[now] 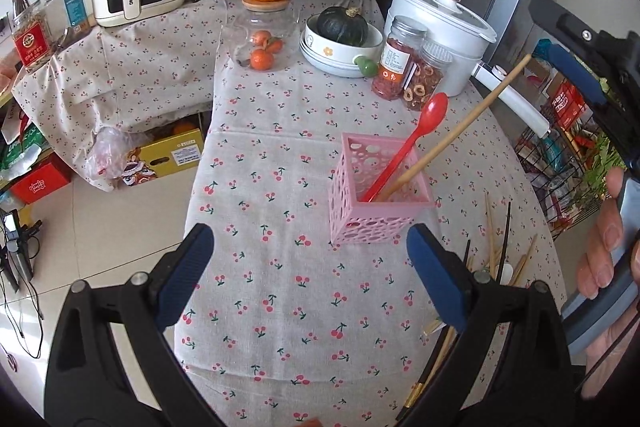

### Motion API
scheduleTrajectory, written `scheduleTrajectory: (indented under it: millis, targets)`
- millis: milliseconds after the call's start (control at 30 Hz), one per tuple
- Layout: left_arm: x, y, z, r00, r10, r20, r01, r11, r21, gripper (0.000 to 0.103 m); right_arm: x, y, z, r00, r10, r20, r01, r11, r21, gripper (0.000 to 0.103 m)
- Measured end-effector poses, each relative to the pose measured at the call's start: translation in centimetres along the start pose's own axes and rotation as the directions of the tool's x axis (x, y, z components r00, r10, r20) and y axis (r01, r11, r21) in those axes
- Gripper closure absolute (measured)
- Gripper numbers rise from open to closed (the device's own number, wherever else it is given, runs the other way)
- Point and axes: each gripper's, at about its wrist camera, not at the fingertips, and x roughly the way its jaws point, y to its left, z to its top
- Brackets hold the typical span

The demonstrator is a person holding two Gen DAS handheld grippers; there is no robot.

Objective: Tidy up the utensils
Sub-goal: 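Insert the wooden chopstick into the pink basket and open the right gripper, then reach the left gripper to the chopstick pile and grasp a wooden chopstick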

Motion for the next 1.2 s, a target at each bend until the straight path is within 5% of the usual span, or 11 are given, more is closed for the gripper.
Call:
scheduleTrajectory:
  millis: [300, 500, 733, 900, 1200]
  targets:
    - [-0.9, -0.7, -0.3, 0.999, 0.015, 0.051, -0.016, 1.0, 0.021, 0.006, -4.2, -3.2, 0.6, 0.992, -0.127, -0.005, 0.127, 0.991, 0.031, 0.0]
    - [-1.6, -2.3, -0.9, 0.997, -0.013, 0.081, 0.008, 0.998, 0.06, 0.006, -6.5, -5.6, 0.0, 0.958, -0.276, -0.075, 0.274, 0.961, -0.042, 0.0]
    - [-1.0, -4.8, -1.9, 0.998, -0.05, 0.046, 0.045, 0.992, 0.114, 0.006, -7.8, -8.9, -2.4, 0.901, -0.358, -0.247, 0.351, 0.934, -0.07, 0.0]
    - [-0.1, -6.8, -2.9, 0.999, -0.054, 0.003, 0.052, 0.985, 0.162, 0.006, -8.1, -11.9, -4.0, 0.861, -0.334, -0.383, 0.358, 0.934, -0.01, 0.0]
    - [4.1, -10.5, -4.6, 0.979, -0.084, -0.188, 0.135, 0.952, 0.274, 0.006, -7.5, -15.5, -7.5, 0.758, -0.312, -0.573, 0.387, 0.922, 0.01, 0.0]
